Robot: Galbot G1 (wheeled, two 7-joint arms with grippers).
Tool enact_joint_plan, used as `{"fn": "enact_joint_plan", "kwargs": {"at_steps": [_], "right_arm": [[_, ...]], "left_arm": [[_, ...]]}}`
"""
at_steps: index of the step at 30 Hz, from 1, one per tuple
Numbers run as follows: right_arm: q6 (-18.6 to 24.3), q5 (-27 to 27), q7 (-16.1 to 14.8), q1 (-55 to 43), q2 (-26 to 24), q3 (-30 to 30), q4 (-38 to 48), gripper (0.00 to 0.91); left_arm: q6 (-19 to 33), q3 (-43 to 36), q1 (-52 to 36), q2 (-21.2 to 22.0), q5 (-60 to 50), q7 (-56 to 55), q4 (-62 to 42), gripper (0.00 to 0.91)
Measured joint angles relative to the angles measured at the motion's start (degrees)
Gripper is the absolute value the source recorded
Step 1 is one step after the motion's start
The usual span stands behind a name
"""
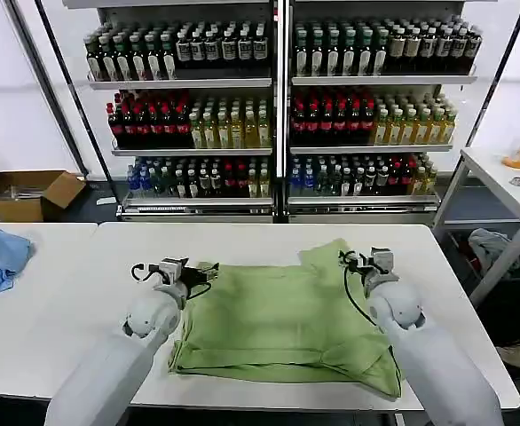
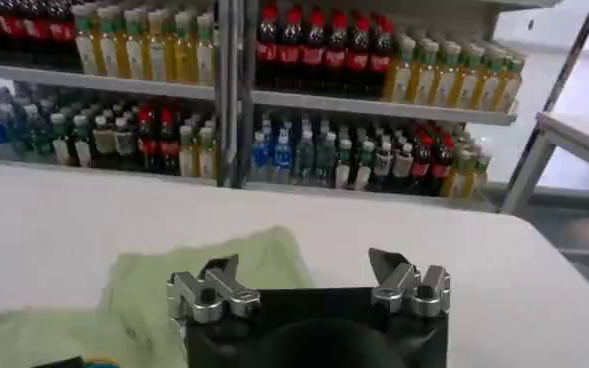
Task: Fold and organize the clothes.
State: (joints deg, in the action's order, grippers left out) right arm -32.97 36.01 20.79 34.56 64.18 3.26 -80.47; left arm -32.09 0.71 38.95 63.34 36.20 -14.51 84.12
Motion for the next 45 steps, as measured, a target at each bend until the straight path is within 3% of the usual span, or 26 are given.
{"fn": "enact_joint_plan", "kwargs": {"at_steps": [6,7,8,9,10,11,12,13,14,31,45], "right_arm": [[0.0,-0.2,-0.6,-4.3,2.6,-1.6,7.6,0.907],[0.0,-0.4,-0.8,-4.9,3.0,-1.8,8.7,0.907],[0.0,-0.5,-1.0,-5.5,3.4,-2.0,10.0,0.907],[0.0,-0.6,-1.1,-6.0,3.8,-2.2,11.0,0.877],[0.0,-0.7,-1.3,-6.4,4.1,-2.4,12.0,0.665],[0.0,-0.7,-1.5,-6.8,4.3,-2.6,13.0,0.474],[-0.1,-0.7,-1.8,-7.2,4.7,-2.8,14.0,0.121],[0.0,-0.8,-2.0,-7.5,5.0,-3.0,14.9,0.030],[0.0,-0.8,-2.2,-7.8,5.2,-3.1,15.6,0.000],[0.6,-0.2,-4.2,-9.0,6.5,-3.4,20.1,0.000],[1.9,0.8,-4.1,-4.9,3.3,-1.9,11.3,0.000]], "left_arm": [[-0.5,-1.7,-2.4,0.6,0.0,-0.3,-4.4,0.907],[-0.6,-1.9,-2.6,0.6,0.1,-0.3,-4.8,0.846],[-0.6,-2.1,-2.7,0.6,0.2,-0.3,-5.2,0.363],[-0.7,-2.2,-2.8,0.6,0.4,-0.2,-5.5,0.191],[-0.7,-2.4,-2.9,0.5,0.7,-0.2,-5.7,0.050],[-0.7,-2.5,-3.0,0.5,1.0,-0.1,-5.9,0.040],[-0.7,-2.6,-3.0,0.4,1.2,0.0,-6.1,0.020],[-0.7,-2.7,-3.1,0.3,1.5,0.1,-6.1,0.020],[-0.7,-2.9,-3.1,0.2,1.8,0.3,-6.2,0.020],[-0.7,-3.0,-2.5,-0.9,5.7,3.0,-5.3,0.020],[0.0,0.2,-0.2,-3.1,9.1,3.3,-1.0,0.020]]}}
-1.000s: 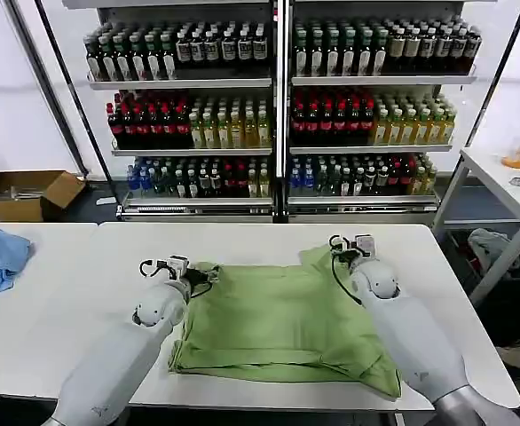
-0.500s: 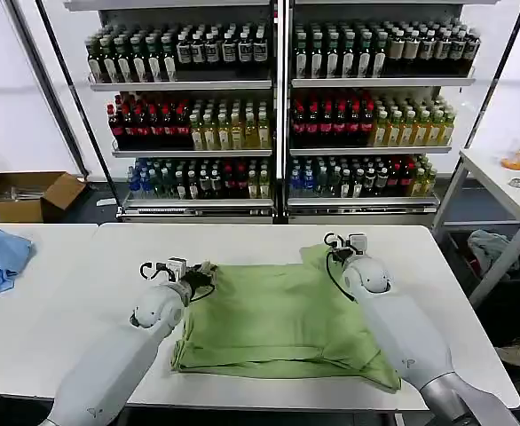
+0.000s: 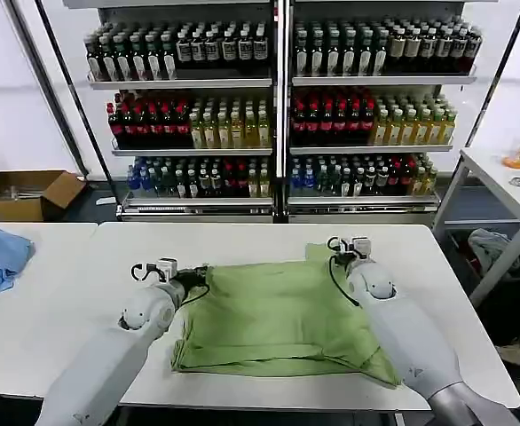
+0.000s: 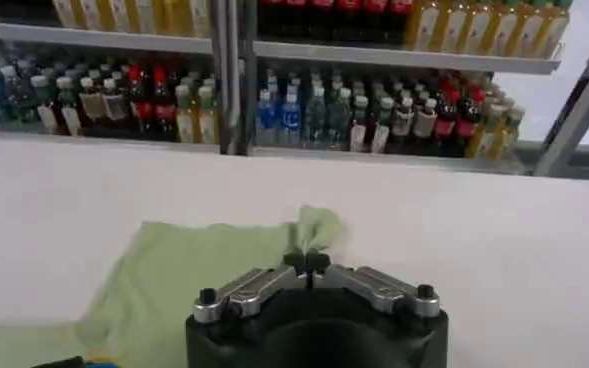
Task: Fold and organize the clothes.
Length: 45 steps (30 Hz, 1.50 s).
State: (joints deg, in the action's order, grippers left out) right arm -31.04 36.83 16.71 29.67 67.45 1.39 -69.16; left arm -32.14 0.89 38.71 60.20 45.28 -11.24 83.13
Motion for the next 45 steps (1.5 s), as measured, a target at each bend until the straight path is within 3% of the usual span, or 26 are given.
{"fn": "enact_joint_plan", "kwargs": {"at_steps": [16,33,36,37,38,39,45], "right_arm": [[-1.1,1.7,1.7,11.1,-7.0,6.6,-20.7,0.000],[-1.5,-0.1,2.4,35.0,-11.2,18.4,-43.3,0.000],[-1.5,-0.9,2.4,38.5,-10.9,19.5,-44.9,0.000],[-1.6,-1.1,2.5,39.3,-10.8,19.8,-45.3,0.121],[-1.6,-1.4,2.5,40.1,-10.7,20.0,-45.5,0.806],[-1.7,-1.7,2.7,40.8,-10.5,20.2,-45.7,0.907],[-1.8,-3.5,2.4,43.5,-9.1,20.7,-46.4,0.907]], "left_arm": [[-0.8,4.9,5.6,-4.2,3.1,-0.8,12.1,0.020],[-1.0,8.9,18.4,-7.3,0.6,-1.6,25.6,0.020],[-1.0,9.3,20.5,-7.5,-0.2,-1.5,26.6,0.101],[-1.0,9.3,21.1,-7.5,-0.5,-1.4,26.8,0.353],[-1.0,9.3,21.7,-7.5,-0.8,-1.3,26.9,0.846],[-1.0,9.3,22.1,-7.5,-1.0,-1.3,27.0,0.907],[-0.9,9.3,23.9,-7.0,-3.3,-1.0,27.1,0.907]]}}
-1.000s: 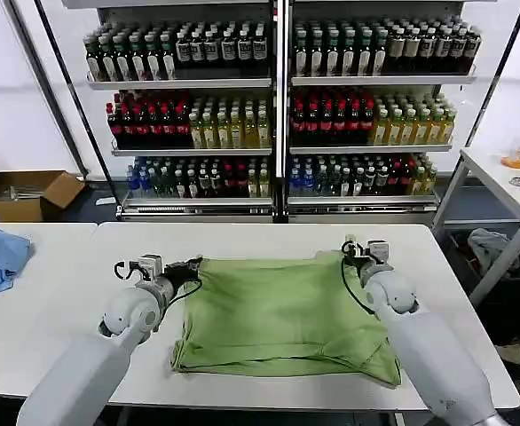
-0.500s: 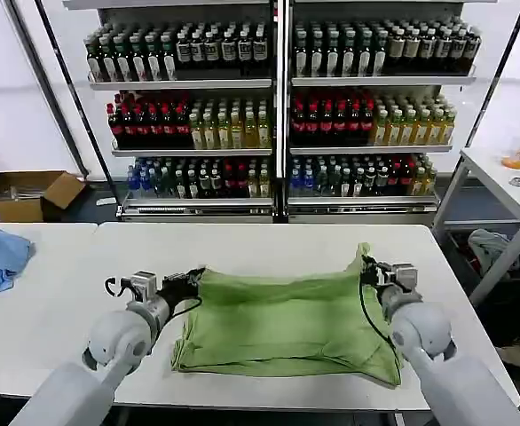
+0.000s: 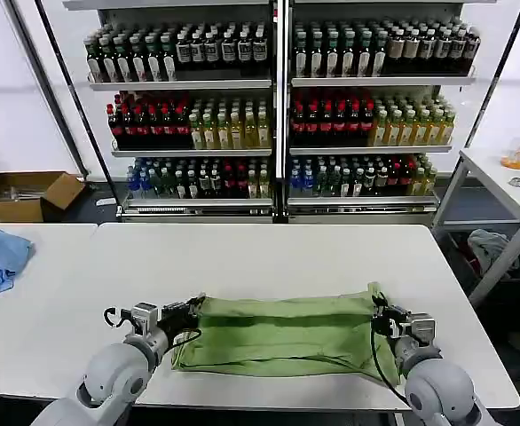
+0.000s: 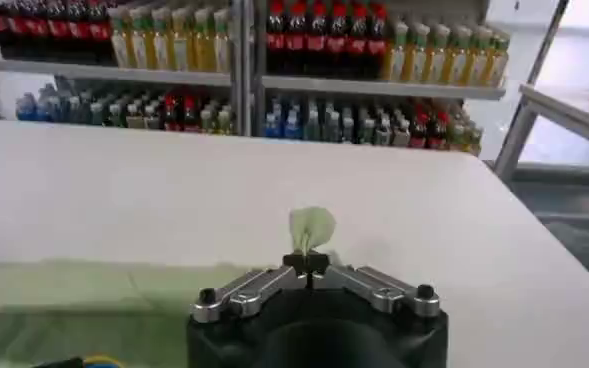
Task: Fold and organize the clothes.
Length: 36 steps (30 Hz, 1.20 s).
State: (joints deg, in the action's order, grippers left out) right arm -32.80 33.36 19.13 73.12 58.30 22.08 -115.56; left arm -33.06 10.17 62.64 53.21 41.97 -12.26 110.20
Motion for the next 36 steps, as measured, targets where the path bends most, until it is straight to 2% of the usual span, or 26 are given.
{"fn": "enact_joint_plan", "kwargs": {"at_steps": [13,23,31,33,36], "right_arm": [[3.6,-5.5,-0.9,7.0,1.9,3.2,-5.0,0.907],[5.5,-8.3,-0.9,11.0,3.1,4.7,-6.4,0.907],[6.2,-9.2,-0.6,12.3,3.2,5.3,-6.8,0.907],[6.3,-9.4,-0.6,12.5,3.3,5.4,-6.9,0.907],[6.4,-9.5,-0.4,12.8,3.3,5.6,-7.1,0.907]], "left_arm": [[3.7,2.8,5.9,2.5,-6.2,-2.6,4.4,0.907],[8.2,4.5,14.3,8.7,-14.1,-5.9,6.7,0.907],[10.7,4.1,16.2,14.0,-19.7,-7.6,4.4,0.907],[11.0,3.9,16.3,15.0,-20.6,-7.8,3.6,0.181],[11.7,3.5,16.4,16.4,-22.0,-8.1,2.5,0.050]]}}
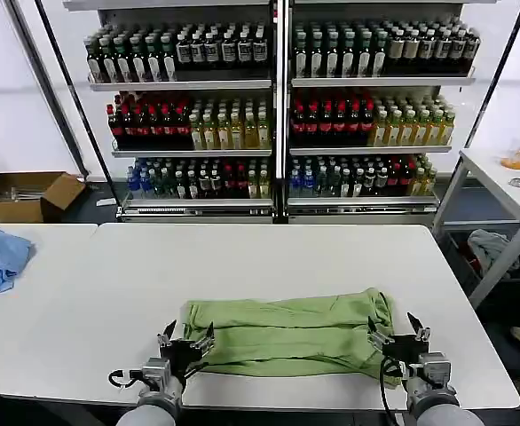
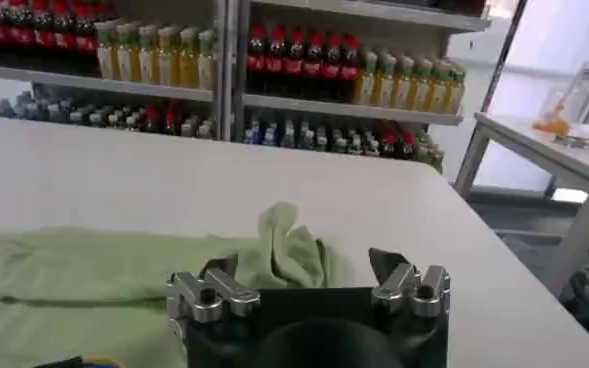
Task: Fold and organize the clothes.
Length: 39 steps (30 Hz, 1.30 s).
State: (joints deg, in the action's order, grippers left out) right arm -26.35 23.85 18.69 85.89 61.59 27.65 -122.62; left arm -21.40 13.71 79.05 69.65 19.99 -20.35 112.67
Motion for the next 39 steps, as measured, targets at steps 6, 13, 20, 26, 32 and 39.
{"fn": "enact_joint_plan", "kwargs": {"at_steps": [6,13,20,26,32,39], "right_arm": [[0.1,-0.1,0.2,0.4,-0.1,0.4,-0.2,0.907],[0.2,-0.1,0.7,0.6,0.0,0.4,-0.6,0.907],[0.2,0.2,1.1,0.6,-0.4,0.6,-0.9,0.907],[0.2,0.4,1.4,0.8,-0.4,0.8,-1.1,0.907],[0.3,0.8,1.6,0.8,-0.6,1.2,-1.4,0.907],[0.4,1.3,1.9,0.7,-0.6,1.4,-1.6,0.907]], "left_arm": [[1.2,-0.4,0.3,2.3,-2.1,-0.4,-2.1,0.020],[2.1,0.0,-0.2,3.5,-2.6,-0.5,-3.7,0.020],[2.7,0.8,-0.6,4.2,-2.0,-0.5,-4.4,0.020],[2.9,1.8,-0.7,3.7,-1.0,-0.5,-4.3,0.020],[3.2,4.0,0.1,2.5,0.6,-0.1,-3.6,0.020],[2.9,10.0,-0.4,-1.0,4.3,0.5,-3.3,0.020]]}}
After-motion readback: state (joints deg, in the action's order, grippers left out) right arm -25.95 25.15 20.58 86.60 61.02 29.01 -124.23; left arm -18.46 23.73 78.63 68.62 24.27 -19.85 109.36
